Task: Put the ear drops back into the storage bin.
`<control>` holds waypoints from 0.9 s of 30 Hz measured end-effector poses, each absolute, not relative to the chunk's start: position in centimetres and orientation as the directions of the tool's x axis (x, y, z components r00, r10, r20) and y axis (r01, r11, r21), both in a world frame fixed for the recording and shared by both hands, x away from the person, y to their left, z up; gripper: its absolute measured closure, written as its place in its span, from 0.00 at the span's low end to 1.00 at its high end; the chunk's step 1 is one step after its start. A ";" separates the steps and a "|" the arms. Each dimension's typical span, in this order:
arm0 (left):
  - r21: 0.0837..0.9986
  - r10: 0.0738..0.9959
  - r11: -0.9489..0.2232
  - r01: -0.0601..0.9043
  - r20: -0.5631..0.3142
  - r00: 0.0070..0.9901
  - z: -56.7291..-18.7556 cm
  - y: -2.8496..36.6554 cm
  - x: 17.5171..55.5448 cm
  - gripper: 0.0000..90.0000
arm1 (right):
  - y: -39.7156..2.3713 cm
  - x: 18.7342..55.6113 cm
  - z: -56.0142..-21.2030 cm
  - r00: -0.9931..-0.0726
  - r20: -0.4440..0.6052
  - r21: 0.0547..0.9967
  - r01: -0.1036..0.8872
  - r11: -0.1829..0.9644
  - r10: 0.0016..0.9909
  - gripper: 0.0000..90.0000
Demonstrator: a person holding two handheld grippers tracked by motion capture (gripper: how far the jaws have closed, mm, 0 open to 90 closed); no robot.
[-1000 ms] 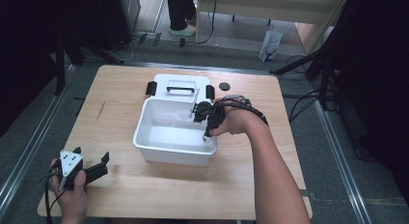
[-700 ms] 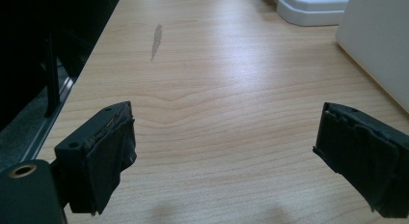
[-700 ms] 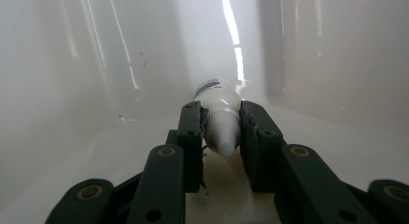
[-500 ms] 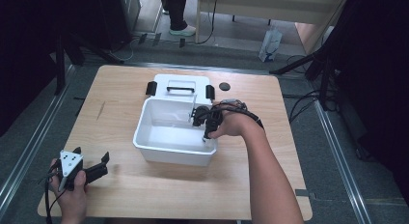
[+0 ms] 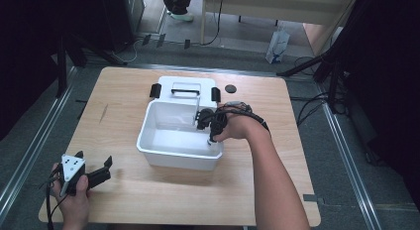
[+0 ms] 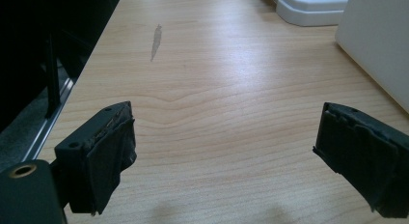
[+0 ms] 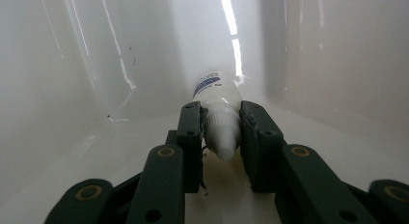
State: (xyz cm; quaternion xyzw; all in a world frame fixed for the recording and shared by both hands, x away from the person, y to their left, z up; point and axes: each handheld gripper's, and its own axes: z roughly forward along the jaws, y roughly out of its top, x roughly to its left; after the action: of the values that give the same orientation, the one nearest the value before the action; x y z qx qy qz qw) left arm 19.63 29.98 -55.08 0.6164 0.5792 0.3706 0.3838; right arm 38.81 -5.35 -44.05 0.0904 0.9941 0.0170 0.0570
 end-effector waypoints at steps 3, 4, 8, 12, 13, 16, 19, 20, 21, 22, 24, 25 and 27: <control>0.902 0.999 -0.030 0.430 0.008 0.053 -55.1 30.0 19.6 0.08 | -5.3 38.9 -44.0 -0.978 -0.105 0.038 0.179 0.983 0.182 0.79; 0.903 0.998 -0.032 0.429 0.010 0.054 -55.1 30.0 19.6 0.08 | -5.3 39.0 -44.0 -0.979 -0.102 0.039 0.175 0.984 0.179 0.79; 0.903 0.999 -0.032 0.427 0.010 0.053 -55.1 30.0 19.6 0.08 | -5.3 39.0 -44.1 -0.979 -0.103 0.028 0.175 0.984 0.177 0.79; 0.905 0.999 -0.029 0.424 0.007 0.053 -55.1 30.0 19.6 0.08 | -5.3 38.9 -44.0 -0.979 -0.097 0.033 0.177 0.984 0.179 0.75; 0.904 0.999 -0.029 0.426 0.007 0.053 -55.1 30.0 19.6 0.08 | -5.3 38.9 -44.0 -0.979 -0.091 0.040 0.180 0.983 0.182 0.72; 0.904 0.999 -0.031 0.426 0.010 0.053 -55.1 30.0 19.6 0.08 | -5.6 39.1 -43.5 -0.969 -0.056 0.072 0.238 0.969 0.242 0.64; 0.905 0.999 -0.029 0.425 0.008 0.052 -55.1 30.0 19.6 0.08 | -5.9 39.2 -42.5 -0.957 -0.033 0.121 0.282 0.952 0.288 0.56; 0.905 0.999 -0.029 0.425 0.008 0.052 -55.1 30.0 19.6 0.08 | -6.0 39.2 -42.2 -0.952 -0.025 0.136 0.298 0.945 0.304 0.52; 0.905 0.999 -0.030 0.425 0.009 0.051 -55.1 30.0 19.6 0.08 | -6.1 39.2 -41.8 -0.950 -0.026 0.149 0.304 0.941 0.311 0.48; 0.905 0.999 -0.031 0.425 0.010 0.052 -55.1 30.0 19.6 0.08 | -6.2 39.0 -41.4 -0.950 -0.034 0.163 0.301 0.940 0.310 0.44; 0.905 0.999 -0.032 0.425 0.011 0.052 -55.1 30.0 19.6 0.08 | -6.4 38.7 -40.5 -0.948 -0.051 0.185 0.300 0.936 0.314 0.33; 0.905 0.999 -0.032 0.425 0.011 0.053 -55.1 30.0 19.6 0.08 | -6.5 38.6 -40.2 -0.944 -0.065 0.195 0.306 0.932 0.323 0.28; 0.904 0.999 -0.032 0.426 0.011 0.052 -55.1 30.0 19.6 0.08 | -6.7 38.3 -39.4 -0.934 -0.095 0.222 0.317 0.922 0.345 0.16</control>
State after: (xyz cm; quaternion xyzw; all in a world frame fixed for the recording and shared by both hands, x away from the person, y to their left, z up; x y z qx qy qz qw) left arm 19.63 29.97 -55.09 0.6147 0.5793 0.3718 0.3850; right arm 38.26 -6.69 -39.39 0.1692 0.9780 0.1022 0.0662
